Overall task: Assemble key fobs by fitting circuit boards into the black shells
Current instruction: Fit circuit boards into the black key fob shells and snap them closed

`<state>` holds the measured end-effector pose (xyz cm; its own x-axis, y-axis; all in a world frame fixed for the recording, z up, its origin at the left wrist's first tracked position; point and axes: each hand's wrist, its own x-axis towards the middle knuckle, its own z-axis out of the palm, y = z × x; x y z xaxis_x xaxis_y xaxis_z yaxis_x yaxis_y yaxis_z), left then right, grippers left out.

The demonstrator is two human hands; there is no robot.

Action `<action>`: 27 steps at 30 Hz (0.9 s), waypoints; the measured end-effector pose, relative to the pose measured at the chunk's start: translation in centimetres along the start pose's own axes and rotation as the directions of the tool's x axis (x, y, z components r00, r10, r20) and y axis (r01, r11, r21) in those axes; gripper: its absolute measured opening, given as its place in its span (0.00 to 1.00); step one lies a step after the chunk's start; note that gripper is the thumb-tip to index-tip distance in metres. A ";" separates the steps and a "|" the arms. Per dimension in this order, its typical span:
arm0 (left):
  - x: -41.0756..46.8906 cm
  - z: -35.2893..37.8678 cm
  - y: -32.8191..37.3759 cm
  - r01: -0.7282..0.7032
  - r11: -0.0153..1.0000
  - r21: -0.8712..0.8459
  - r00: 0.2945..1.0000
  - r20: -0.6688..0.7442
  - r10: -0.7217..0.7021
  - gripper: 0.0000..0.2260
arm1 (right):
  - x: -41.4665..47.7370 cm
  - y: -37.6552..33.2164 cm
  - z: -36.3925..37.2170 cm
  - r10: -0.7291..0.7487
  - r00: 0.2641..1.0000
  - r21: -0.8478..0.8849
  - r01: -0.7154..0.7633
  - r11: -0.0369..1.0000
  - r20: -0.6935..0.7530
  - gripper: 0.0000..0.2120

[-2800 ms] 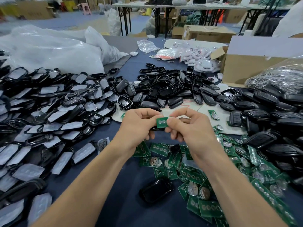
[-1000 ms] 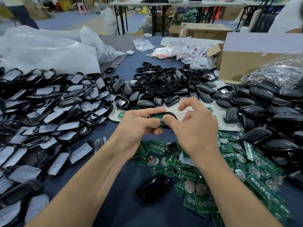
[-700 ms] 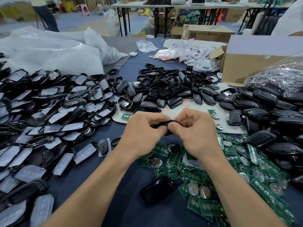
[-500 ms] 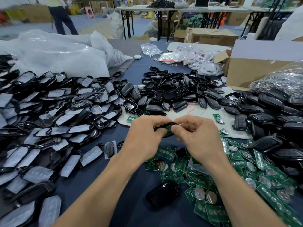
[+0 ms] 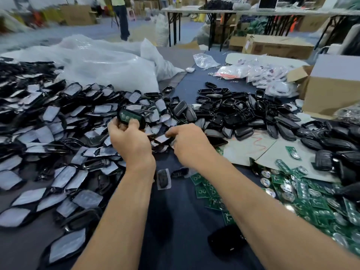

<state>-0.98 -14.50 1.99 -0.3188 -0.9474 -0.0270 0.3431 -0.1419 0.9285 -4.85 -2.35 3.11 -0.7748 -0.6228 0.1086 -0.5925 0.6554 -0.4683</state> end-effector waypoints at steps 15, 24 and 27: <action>0.5 -0.1 0.2 0.120 0.991 -0.062 0.992 -0.019 -0.121 0.12 | 0.4 -1.1 -0.4 -0.016 0.996 -0.059 0.011 0.998 -0.091 0.10; -6.0 1.5 -0.9 0.002 0.971 0.240 0.903 0.418 -0.105 0.06 | -9.7 5.3 -3.2 0.472 0.878 0.826 -0.203 0.526 -0.085 0.06; -9.6 1.8 -2.2 -0.282 0.881 0.380 0.731 0.680 -0.059 0.06 | -12.3 7.4 -4.1 0.554 0.825 0.889 -0.171 0.425 -0.107 0.09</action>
<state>-0.23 -4.62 0.90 -0.8540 -0.4893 0.1768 0.0564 0.2508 0.9664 -0.60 11.92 1.96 -0.9915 -0.1052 -0.0766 0.0765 0.0048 -0.9971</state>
